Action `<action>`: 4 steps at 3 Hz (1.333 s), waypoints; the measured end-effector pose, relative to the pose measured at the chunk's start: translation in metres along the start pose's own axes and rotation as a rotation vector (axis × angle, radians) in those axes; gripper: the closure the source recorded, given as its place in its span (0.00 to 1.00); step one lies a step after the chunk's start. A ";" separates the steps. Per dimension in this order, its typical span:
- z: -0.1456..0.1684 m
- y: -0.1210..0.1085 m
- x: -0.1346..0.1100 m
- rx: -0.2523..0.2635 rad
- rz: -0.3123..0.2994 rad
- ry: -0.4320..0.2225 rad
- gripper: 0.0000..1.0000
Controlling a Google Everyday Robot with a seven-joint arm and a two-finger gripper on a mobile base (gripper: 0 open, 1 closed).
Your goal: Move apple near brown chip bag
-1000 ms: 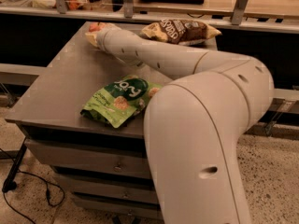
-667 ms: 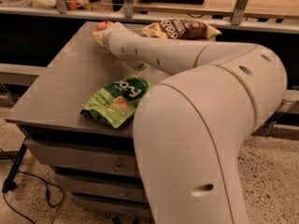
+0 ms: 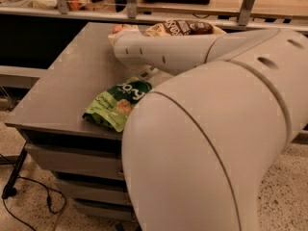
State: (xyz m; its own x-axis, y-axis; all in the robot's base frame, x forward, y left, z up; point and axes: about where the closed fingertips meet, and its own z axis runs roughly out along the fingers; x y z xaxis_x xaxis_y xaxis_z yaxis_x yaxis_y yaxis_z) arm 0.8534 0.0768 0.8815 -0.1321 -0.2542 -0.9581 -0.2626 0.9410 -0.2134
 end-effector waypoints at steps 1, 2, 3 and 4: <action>-0.015 -0.017 0.011 0.065 0.021 0.037 1.00; -0.024 -0.025 0.021 0.085 0.064 0.071 0.82; -0.025 -0.026 0.026 0.088 0.089 0.087 0.59; -0.025 -0.023 0.028 0.083 0.105 0.094 0.35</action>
Offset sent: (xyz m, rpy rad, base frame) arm -0.0274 -0.0440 -0.0214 0.0623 0.1092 -0.1438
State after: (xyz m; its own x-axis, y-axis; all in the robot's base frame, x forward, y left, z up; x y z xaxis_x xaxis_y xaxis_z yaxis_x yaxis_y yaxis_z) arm 0.8316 0.0425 0.8641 -0.2450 -0.1694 -0.9546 -0.1630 0.9778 -0.1317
